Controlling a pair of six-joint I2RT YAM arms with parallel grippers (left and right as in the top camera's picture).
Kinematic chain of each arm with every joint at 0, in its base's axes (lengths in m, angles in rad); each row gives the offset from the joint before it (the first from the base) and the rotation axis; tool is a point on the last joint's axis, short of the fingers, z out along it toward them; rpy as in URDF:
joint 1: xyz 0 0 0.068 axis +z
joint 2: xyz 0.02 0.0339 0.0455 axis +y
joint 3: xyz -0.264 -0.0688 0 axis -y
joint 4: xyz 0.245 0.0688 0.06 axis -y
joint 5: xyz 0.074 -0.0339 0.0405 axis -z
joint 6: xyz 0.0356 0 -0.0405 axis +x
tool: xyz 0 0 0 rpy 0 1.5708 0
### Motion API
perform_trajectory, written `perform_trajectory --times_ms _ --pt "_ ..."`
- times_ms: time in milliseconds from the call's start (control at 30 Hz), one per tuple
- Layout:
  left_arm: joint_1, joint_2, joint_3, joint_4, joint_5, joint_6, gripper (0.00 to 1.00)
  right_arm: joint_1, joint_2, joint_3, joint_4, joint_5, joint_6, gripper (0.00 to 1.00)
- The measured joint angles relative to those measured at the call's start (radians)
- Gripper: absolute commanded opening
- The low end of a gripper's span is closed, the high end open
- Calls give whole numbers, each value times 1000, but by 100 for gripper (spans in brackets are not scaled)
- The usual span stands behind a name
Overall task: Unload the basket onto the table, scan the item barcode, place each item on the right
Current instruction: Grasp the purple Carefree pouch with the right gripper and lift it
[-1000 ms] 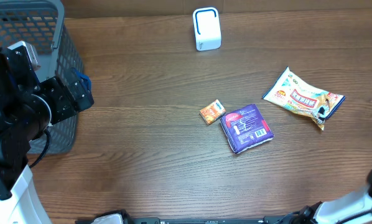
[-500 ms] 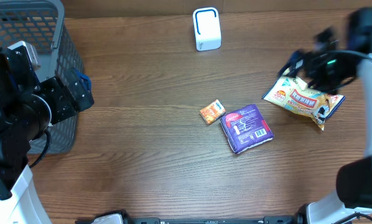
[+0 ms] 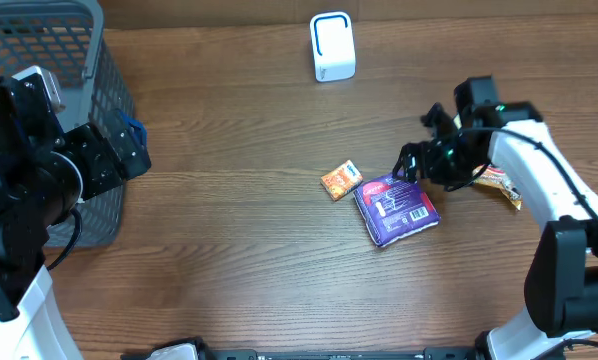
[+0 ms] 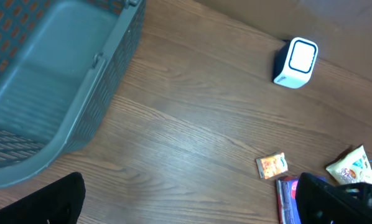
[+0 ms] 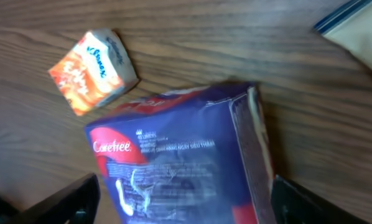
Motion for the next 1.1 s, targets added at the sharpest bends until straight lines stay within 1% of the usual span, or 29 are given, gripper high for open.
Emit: perform_trajectory --times_ms 167,333,400,533,700,833,900,1000,1067,1100 --pt "0 0 0 0 0 0 100 14 0 -61 74 -1 11 85" --pt "0 0 0 0 0 0 100 14 0 -67 88 25 17 84" --pt "0 0 0 0 0 0 100 14 0 -67 85 39 16 80" --pt "0 0 0 0 0 0 100 14 0 -67 84 53 20 63" --pt "0 0 0 0 0 0 100 14 0 -69 80 59 27 62" --pt "0 0 0 0 0 0 100 14 0 -109 125 60 36 61" --pt "0 0 0 0 0 0 100 14 0 -138 138 62 50 53" --pt "0 0 0 0 0 0 100 14 0 -150 135 53 67 35" --pt "0 0 0 0 0 0 100 14 0 -150 136 46 74 14" --pt "0 0 0 0 0 0 100 14 0 -148 131 44 80 6"
